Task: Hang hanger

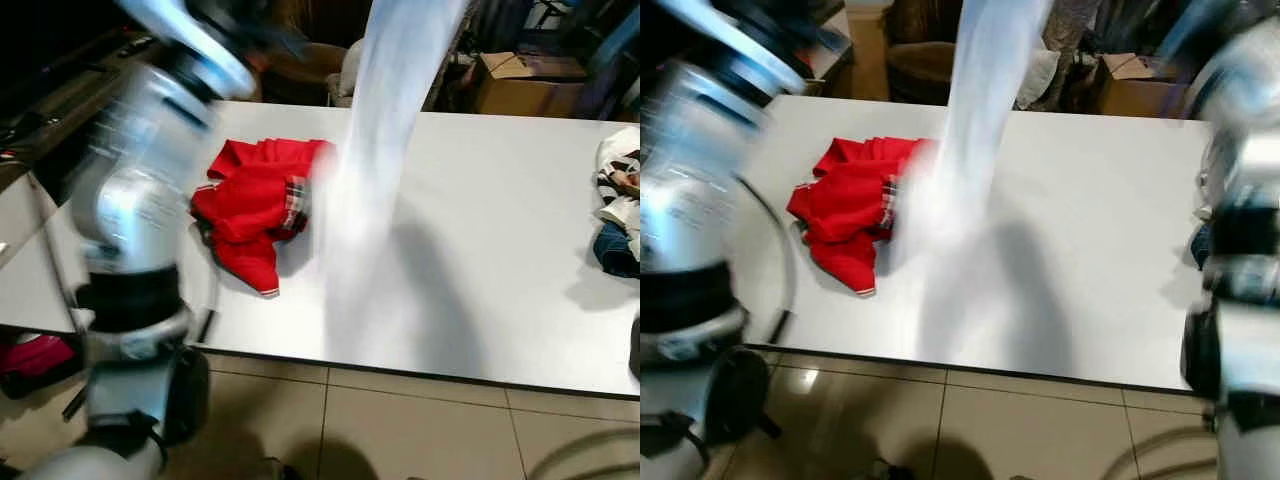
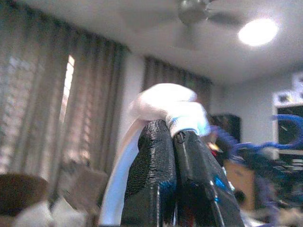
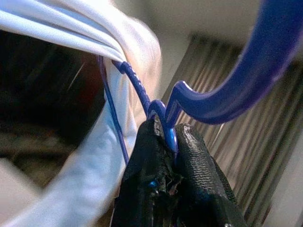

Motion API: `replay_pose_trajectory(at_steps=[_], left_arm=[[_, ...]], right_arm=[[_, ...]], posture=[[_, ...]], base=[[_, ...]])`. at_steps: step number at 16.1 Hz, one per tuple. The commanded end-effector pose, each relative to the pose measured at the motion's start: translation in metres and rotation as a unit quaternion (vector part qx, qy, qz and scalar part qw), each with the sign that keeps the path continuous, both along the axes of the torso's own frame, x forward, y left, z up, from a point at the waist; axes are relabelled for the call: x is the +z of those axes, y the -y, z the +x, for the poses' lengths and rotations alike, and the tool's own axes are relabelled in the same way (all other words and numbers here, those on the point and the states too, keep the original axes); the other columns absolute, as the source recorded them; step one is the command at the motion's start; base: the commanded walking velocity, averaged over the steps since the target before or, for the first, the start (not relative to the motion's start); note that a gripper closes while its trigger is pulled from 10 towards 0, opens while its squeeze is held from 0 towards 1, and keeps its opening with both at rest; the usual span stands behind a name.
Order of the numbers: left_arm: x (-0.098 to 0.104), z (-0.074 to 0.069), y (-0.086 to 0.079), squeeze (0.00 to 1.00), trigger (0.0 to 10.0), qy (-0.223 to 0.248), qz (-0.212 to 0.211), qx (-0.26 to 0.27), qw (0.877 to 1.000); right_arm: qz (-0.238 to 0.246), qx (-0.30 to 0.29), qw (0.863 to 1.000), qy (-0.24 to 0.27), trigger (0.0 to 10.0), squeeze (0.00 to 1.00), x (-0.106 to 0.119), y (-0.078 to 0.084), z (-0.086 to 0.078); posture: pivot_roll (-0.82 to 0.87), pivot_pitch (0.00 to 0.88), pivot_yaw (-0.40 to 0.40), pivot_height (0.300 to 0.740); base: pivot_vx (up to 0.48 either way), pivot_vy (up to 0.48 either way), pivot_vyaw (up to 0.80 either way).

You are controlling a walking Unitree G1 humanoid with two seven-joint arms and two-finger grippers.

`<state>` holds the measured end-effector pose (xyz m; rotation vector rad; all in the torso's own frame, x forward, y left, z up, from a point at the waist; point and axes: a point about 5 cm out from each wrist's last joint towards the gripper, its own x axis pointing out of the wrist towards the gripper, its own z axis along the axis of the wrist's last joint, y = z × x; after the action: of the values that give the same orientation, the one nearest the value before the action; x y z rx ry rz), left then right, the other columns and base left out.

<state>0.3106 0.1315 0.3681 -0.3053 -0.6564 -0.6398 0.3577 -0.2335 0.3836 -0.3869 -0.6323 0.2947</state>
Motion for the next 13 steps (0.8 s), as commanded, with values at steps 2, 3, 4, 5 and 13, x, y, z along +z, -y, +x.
replay_pose_trajectory(at_steps=[2, 3, 4, 5, 13], left_arm=[[0.002, 0.002, -0.012, 0.00, 10.0, 0.004, -0.014, 0.024, 1.000], [-0.006, 0.005, -0.012, 0.00, 10.0, -0.013, -0.007, 0.034, 0.999], [-0.011, 0.007, -0.010, 0.00, 10.0, -0.020, 0.000, 0.039, 0.999], [-0.025, 0.011, -0.005, 0.00, 10.0, -0.044, 0.022, 0.050, 0.998], [-0.159, 0.044, 0.012, 0.00, 10.0, -0.229, 0.225, 0.209, 0.924]], right_arm=[[-0.017, 0.014, 0.999, -0.035, 10.0, 0.00, -0.021, -0.002, 0.012], [-0.060, 0.049, 0.992, -0.096, 10.0, 0.00, -0.054, -0.012, 0.021], [-0.080, 0.060, 0.988, -0.119, 10.0, 0.00, -0.070, -0.016, 0.024], [-0.117, 0.091, 0.974, -0.169, 10.0, 0.00, -0.105, -0.022, 0.023], [-0.176, 0.190, 0.905, -0.337, 10.0, 0.00, -0.227, -0.010, -0.049]], posture=[[-0.11, 0.000, 0.044, 0.740], [-0.11, 0.000, 0.044, 0.740], [-0.11, 0.000, 0.044, 0.740], [-0.11, 0.000, 0.044, 0.740], [-0.13, 0.000, 0.084, 0.740]], base=[[0.000, 0.000, 0.00], [0.000, 0.000, 0.00], [0.000, 0.000, 0.00], [0.000, 0.000, 0.00], [0.000, 0.000, 0.00]])
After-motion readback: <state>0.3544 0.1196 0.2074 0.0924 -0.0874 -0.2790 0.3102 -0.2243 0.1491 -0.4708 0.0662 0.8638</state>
